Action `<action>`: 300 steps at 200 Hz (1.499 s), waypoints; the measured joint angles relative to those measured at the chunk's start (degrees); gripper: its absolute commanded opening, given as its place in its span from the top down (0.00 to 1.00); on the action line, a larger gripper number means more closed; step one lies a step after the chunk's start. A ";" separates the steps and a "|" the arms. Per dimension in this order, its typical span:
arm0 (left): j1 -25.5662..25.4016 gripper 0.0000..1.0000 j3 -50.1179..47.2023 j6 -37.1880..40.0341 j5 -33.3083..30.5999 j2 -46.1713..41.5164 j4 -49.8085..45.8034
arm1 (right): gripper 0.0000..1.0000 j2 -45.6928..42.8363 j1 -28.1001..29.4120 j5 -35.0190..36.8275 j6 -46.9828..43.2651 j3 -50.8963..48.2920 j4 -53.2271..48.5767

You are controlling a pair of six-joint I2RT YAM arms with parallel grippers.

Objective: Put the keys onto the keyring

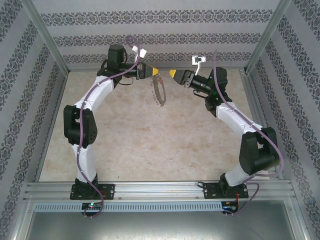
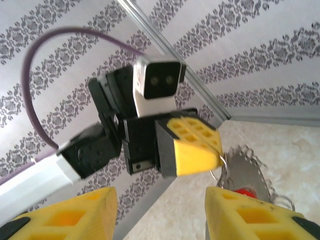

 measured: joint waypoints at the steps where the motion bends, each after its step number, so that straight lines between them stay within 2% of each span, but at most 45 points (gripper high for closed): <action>1: 0.00 1.00 -0.35 -0.42 -0.13 -0.09 0.70 | 0.50 0.04 0.00 0.02 0.07 0.07 0.07; 69: 0.00 1.00 -8.94 -22.05 -2.95 -1.14 29.38 | 0.56 8.48 0.15 2.45 7.45 4.13 8.94; 97: 0.00 1.00 -10.38 -29.24 -4.81 -1.14 37.59 | 0.61 11.08 0.74 2.86 10.16 4.42 12.46; 129: 0.00 1.00 -10.67 -35.34 -6.78 -1.14 44.30 | 0.61 13.35 2.14 2.86 12.26 6.23 15.30; 217: -0.02 1.00 -11.91 -41.27 -7.87 -1.14 49.42 | 0.59 15.78 3.67 2.86 14.08 10.78 18.14; 300: -0.13 1.00 -11.91 -42.27 -7.89 -1.14 50.18 | 0.65 18.03 4.68 2.84 15.43 12.87 18.34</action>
